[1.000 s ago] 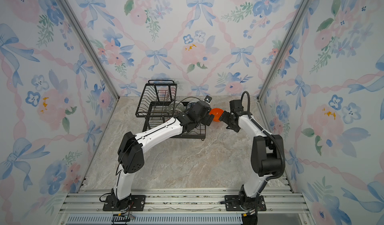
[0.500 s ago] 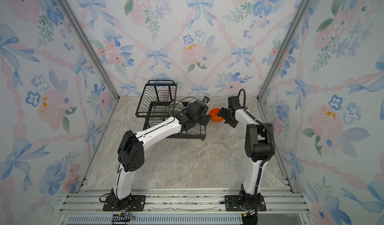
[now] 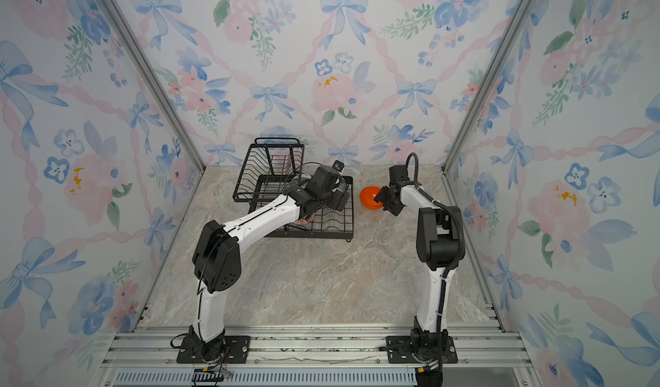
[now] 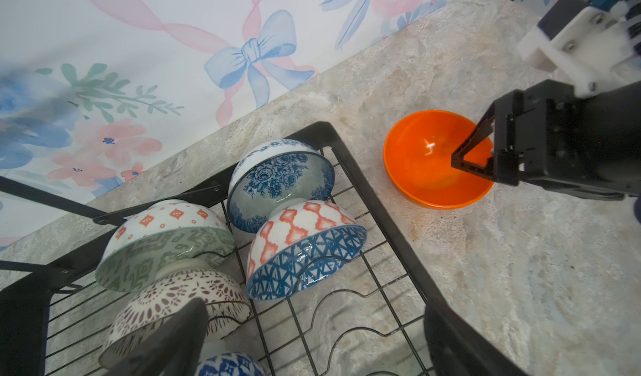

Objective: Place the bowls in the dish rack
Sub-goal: 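Move right gripper to the orange bowl and grip its rim while left gripper withdraws, then lift the orange bowl with right gripper toward the left gripper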

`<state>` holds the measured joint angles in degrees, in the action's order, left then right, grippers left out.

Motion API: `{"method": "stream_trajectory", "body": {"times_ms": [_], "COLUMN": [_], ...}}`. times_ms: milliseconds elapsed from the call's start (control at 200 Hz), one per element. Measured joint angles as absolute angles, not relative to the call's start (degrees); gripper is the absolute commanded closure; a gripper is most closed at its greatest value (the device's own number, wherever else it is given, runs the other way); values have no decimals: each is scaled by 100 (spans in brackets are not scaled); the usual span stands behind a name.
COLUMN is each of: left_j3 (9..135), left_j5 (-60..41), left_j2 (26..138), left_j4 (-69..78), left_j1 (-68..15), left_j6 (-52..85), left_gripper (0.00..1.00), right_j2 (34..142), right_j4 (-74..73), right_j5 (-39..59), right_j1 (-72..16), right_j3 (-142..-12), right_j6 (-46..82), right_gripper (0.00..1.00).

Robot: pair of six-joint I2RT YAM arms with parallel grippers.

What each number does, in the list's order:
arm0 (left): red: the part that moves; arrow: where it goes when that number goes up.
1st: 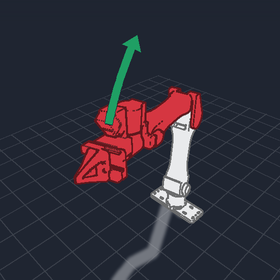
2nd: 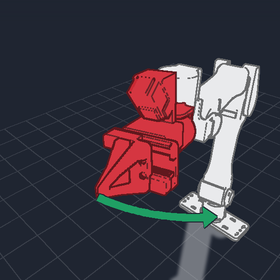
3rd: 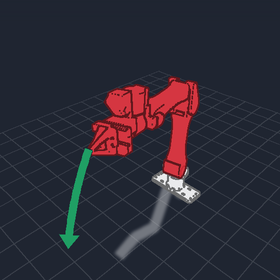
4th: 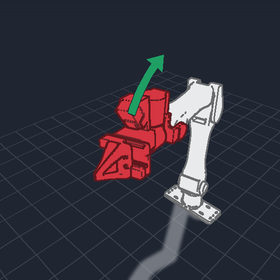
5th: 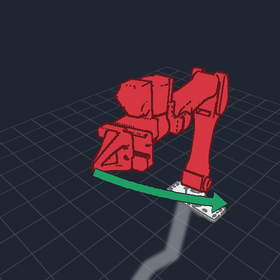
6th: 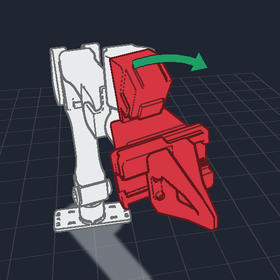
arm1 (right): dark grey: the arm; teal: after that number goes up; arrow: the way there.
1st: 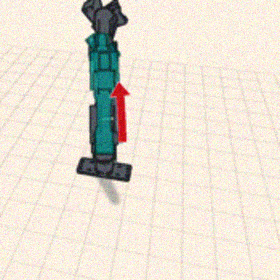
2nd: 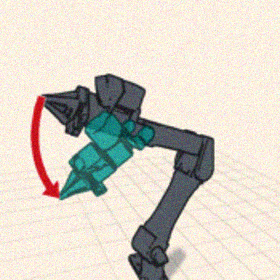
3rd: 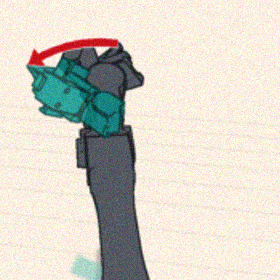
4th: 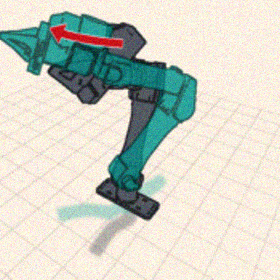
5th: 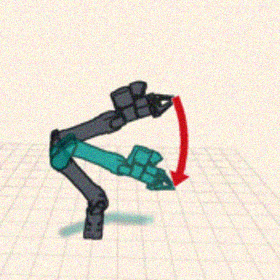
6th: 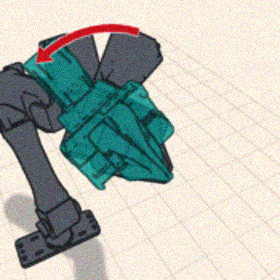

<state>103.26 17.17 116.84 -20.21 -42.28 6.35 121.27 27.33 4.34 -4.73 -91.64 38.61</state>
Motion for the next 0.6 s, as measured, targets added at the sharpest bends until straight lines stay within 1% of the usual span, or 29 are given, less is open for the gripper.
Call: {"method": "stream_trajectory", "body": {"times_ms": [165, 225, 325, 480, 600], "left_j3": [10130, 10027, 9909, 9883, 9883], "left_j5": [1597, 1551, 1452, 1304, 1234], "left_j2": [11522, 11478, 11474, 11469, 11469], "left_j4": [-1938, -1940, -1942, -1938, -1940], "left_j1": [-4272, -4300, -4320, -4239, -4091], "left_j6": [692, 733, 801, 939, 1105], "left_gripper": [2, 2, 2, 2, 2], "right_j2": [12243, 12309, 12383, 12431, 12473], "right_j4": [2729, 2738, 2735, 2731, 2740], "right_j5": [432, 429, 434, 491, 523], "right_j1": [-493, -493, -493, -497, -497], "right_j3": [-9192, -9229, -9279, -9408, -9550], "right_j6": [3798, 3800, 3763, 3680, 3634], "right_gripper": [58, 62, 63, 80, 89]}}
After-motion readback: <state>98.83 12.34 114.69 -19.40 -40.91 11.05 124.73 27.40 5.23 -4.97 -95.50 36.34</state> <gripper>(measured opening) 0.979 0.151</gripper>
